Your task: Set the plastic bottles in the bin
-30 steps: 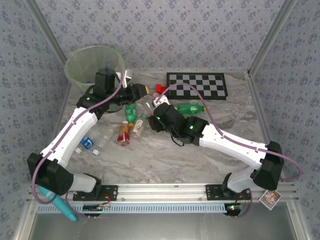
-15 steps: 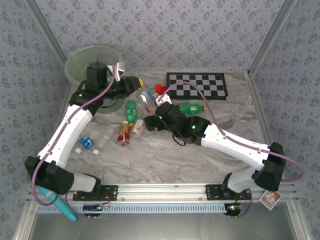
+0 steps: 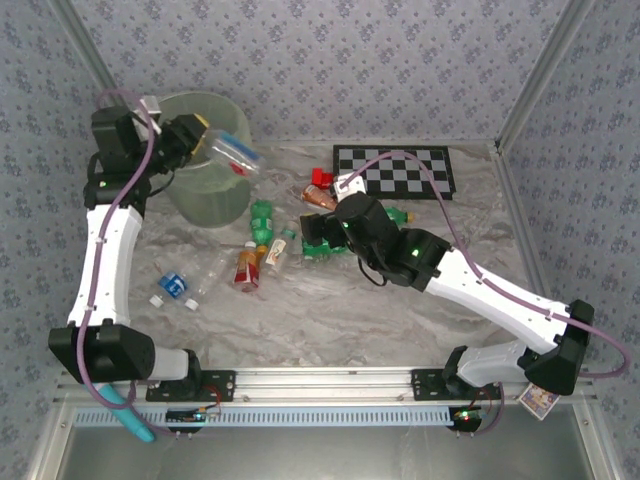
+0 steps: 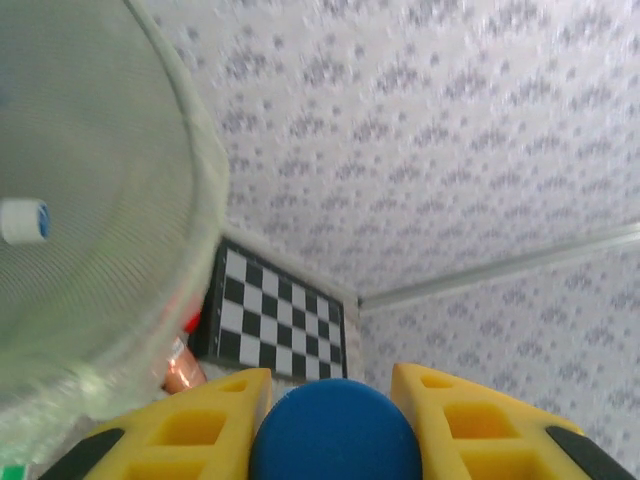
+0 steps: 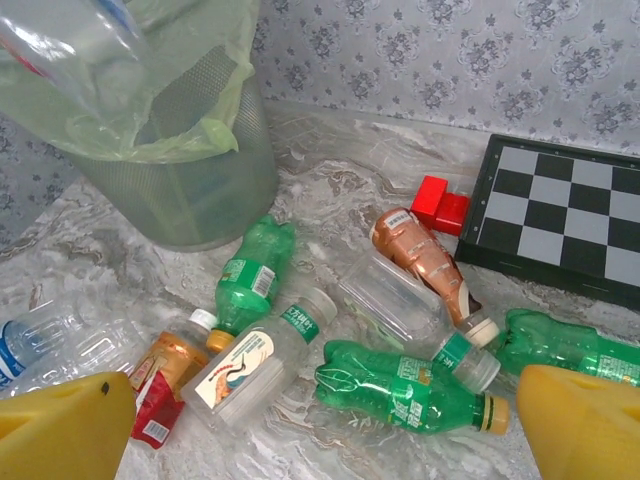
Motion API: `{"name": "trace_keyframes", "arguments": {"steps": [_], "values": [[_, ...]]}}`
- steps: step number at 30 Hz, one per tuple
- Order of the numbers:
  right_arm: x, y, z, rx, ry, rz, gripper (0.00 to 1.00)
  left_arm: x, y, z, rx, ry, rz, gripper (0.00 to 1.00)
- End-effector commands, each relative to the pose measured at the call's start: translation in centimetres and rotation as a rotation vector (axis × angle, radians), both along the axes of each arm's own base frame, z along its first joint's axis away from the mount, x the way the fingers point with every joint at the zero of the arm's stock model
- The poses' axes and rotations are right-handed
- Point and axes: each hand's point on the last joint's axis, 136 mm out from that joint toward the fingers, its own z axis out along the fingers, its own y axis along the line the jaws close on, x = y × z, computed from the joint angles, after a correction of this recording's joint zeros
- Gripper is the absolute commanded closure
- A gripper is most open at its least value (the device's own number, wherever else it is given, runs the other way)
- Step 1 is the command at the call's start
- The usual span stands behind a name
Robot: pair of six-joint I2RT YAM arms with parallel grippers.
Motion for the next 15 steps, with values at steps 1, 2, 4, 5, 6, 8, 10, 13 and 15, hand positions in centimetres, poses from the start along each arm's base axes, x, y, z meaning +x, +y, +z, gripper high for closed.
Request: {"name": "trace_keyframes", "arguments": {"steps": [1,2,4,5,6,8,10,13,15], "values": [[0.1,-1.2,1.3,-0.004,-0.022,-0.032,0.00,1.3,2.8,3.3,-0.059,-0.089,0.093,0.71],[0.2,-1.3,1.3,-0.005,-0.024,-0.034,0.00,1.7,3.9,3.3,-0.072,-0.090,0.128,0.71],[0.3,-1.6,1.3,-0.007,-0.024,-0.040,0.00,2.5,5.9,3.4,-0.091,-0.096,0.190,0.71],[0.2,-1.6,1.3,-0.008,-0.024,-0.042,0.00,3.0,6.9,3.4,-0.103,-0.095,0.222,0.71],[0.3,-1.8,1.3,-0.009,-0.025,-0.045,0.00,3.3,7.7,3.3,-0.113,-0.094,0.247,0.71],[0.3,-2.1,1.3,-0.016,-0.026,-0.055,0.00,4.4,9.2,3.0,-0.134,-0.090,0.294,0.71],[0.4,-2.5,1.3,-0.020,-0.031,-0.066,0.00,5.4,10.2,2.6,-0.150,-0.083,0.322,0.71],[0.4,-3.3,1.3,-0.018,-0.035,-0.080,0.00,7.2,11.2,1.6,-0.167,-0.059,0.354,0.71],[0.5,-3.7,1.3,-0.019,-0.038,-0.091,0.00,8.5,11.7,1.0,-0.192,-0.045,0.371,0.71]]}}
